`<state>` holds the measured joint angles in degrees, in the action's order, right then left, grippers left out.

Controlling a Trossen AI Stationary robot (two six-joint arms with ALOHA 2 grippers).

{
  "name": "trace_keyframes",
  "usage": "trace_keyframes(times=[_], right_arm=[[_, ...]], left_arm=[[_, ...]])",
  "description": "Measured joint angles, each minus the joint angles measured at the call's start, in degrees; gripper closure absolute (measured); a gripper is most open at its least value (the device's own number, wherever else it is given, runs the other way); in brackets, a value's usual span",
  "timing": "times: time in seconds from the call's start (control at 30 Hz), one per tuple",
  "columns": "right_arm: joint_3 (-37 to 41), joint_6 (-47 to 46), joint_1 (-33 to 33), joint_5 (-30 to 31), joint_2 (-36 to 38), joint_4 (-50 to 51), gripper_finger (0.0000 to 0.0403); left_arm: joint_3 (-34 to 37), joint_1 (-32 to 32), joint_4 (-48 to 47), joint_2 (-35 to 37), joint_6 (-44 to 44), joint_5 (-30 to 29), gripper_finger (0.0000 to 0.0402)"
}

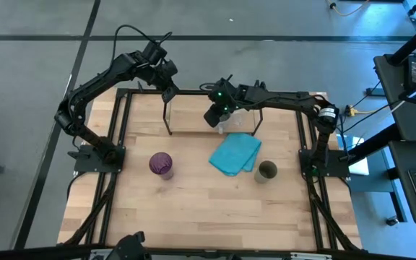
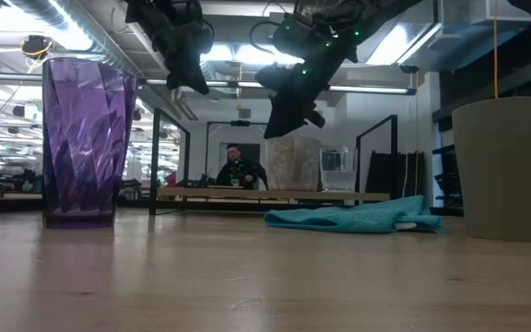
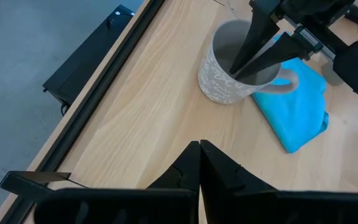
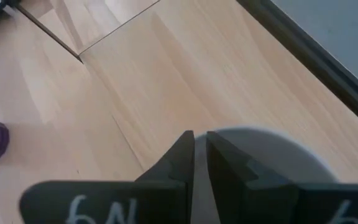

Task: Stack small to large cups/mugs on shelf
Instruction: Put the gray mug on the shelf

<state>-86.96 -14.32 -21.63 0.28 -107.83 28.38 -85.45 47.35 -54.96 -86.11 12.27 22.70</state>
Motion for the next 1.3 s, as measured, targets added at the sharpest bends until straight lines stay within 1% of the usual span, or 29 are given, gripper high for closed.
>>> trace_keyframes(times=[0.17,0.3,0.4,0.53,0.67,0.77,0.97,1.0,1.13,1.3], right_arm=[[0.0,1.15,0.0,0.12,0.0,-0.2,0.0357],[-0.04,1.84,0.0,0.25,0.0,-2.65,0.0357],[-0.04,2.2,0.0,0.36,0.0,-2.06,0.0357],[-0.04,5.2,0.02,3.78,-0.01,-1.61,0.0357],[-0.13,6.71,0.0,4.23,0.0,-4.2,0.0357],[-1.61,5.77,-0.24,4.23,-0.02,-0.86,0.0357],[-5.28,4.05,-2.01,4.23,-0.02,10.5,0.0357],[-5.63,4.03,-2.18,3.93,-0.02,11.24,0.0357],[-5.53,2.32,-2.49,-1.29,-0.2,12.43,0.0357],[-4.55,0.02,-2.54,-1.9,-0.55,11.92,0.0357]], left_arm=[[0.0,0.0,0.02,0.0,-0.04,0.0,0.0401],[0.0,0.0,0.0,0.0,-0.07,0.02,0.0401],[0.0,0.0,0.02,0.0,-0.06,0.02,0.0401],[0.0,0.0,0.02,0.0,0.15,-0.05,0.0401],[0.0,0.0,0.02,0.0,0.79,-0.71,0.0401],[0.0,0.0,0.02,0.0,1.33,-0.72,0.0401],[0.0,0.43,0.22,-0.02,1.84,-0.74,0.0401],[0.0,0.61,0.43,-0.02,2.0,-0.72,0.0401],[0.0,1.58,1.48,-0.02,2.4,-0.73,0.0401],[0.0,3.03,1.88,-0.02,2.43,-0.73,0.0401]])
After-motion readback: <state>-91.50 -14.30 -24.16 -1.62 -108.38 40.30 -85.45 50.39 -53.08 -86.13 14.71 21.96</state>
